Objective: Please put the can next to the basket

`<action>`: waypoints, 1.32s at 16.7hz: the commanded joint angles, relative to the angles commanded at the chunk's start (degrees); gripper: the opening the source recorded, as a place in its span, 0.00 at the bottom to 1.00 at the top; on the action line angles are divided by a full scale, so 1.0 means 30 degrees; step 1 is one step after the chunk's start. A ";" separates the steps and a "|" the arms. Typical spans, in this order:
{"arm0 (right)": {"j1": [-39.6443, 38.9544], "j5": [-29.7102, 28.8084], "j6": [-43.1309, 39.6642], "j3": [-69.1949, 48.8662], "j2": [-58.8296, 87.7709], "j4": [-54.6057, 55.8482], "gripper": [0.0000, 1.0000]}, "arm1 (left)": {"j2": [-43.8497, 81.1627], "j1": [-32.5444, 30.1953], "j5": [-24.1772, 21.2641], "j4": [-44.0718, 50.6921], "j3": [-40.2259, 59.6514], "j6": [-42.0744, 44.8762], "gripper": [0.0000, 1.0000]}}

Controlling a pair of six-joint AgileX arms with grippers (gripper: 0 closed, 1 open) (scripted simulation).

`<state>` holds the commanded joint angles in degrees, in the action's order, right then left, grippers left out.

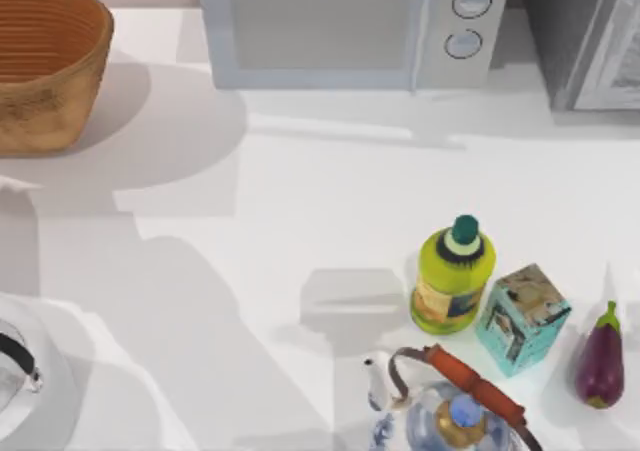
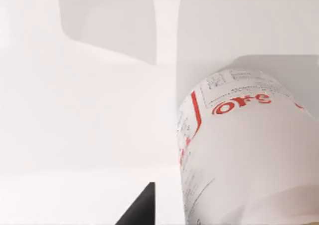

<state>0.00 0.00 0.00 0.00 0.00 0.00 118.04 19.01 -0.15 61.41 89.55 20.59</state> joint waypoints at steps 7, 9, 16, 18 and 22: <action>0.0000 0.0000 0.0000 0.0000 0.0000 0.0000 1.00 | 0.0000 0.0000 0.0000 0.0000 0.0000 0.0000 1.00; 0.0000 0.0000 0.0000 0.0000 0.0000 0.0000 1.00 | 0.0010 0.0031 0.0001 -0.0002 0.0002 0.0004 1.00; 0.0000 0.0000 0.0000 0.0000 0.0000 0.0000 1.00 | -0.0318 0.2059 -0.0131 0.1164 0.0764 0.1392 1.00; 0.0000 0.0000 0.0000 0.0000 0.0000 0.0000 1.00 | -0.0286 0.2030 0.0029 0.1522 0.1536 0.1213 1.00; 0.0000 0.0000 0.0000 0.0000 0.0000 0.0000 1.00 | -0.0399 0.0440 0.0044 0.2594 0.2274 0.0249 1.00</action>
<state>0.00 0.00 0.00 0.00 0.00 0.00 116.85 20.33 -0.02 69.19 96.37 21.34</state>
